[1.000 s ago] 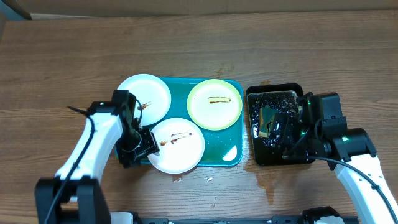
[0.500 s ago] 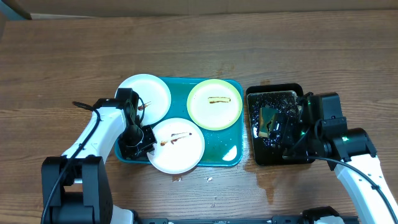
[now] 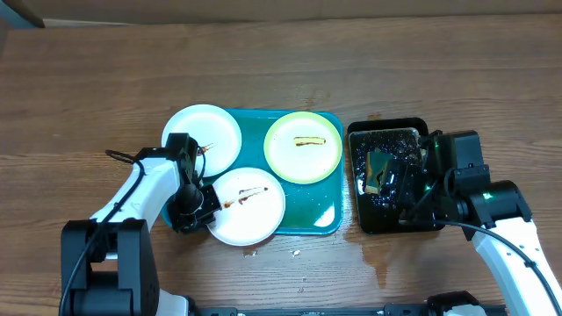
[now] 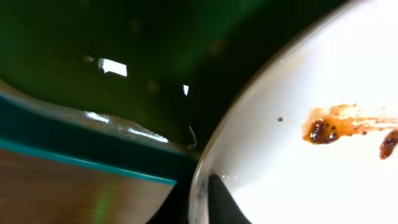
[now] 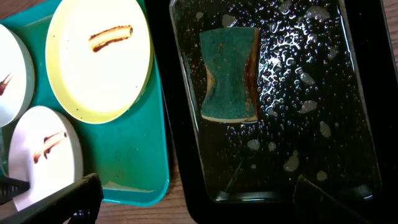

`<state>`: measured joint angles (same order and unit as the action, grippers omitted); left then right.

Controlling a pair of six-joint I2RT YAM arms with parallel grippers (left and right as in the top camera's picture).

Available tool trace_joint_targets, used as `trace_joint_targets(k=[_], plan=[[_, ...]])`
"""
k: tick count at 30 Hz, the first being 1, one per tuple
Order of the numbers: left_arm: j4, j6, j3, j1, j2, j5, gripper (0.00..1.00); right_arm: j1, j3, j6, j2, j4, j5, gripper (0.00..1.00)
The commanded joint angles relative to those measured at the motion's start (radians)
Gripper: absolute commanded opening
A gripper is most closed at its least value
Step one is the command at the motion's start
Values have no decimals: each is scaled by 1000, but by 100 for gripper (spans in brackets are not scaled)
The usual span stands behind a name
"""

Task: Clean dirty plates on tray and stack at the side
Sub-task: 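Move left gripper to grasp rim of front white plate, then reach right gripper into black tray and grasp the green sponge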

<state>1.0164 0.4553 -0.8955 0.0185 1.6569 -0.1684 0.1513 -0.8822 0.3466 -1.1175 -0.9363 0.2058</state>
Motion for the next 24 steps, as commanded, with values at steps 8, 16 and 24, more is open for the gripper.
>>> trace_joint_targets(k=[8,16,24], plan=[[-25,-6,-2,2,5,19,4,-2,-26,-6,5,2,5,100],[-54,-13,-4,3,5,19,4,-2,-29,-54,4,12,13,91],[-84,-93,-4,3,5,19,4,0,-211,-165,-121,-62,-13,88]])
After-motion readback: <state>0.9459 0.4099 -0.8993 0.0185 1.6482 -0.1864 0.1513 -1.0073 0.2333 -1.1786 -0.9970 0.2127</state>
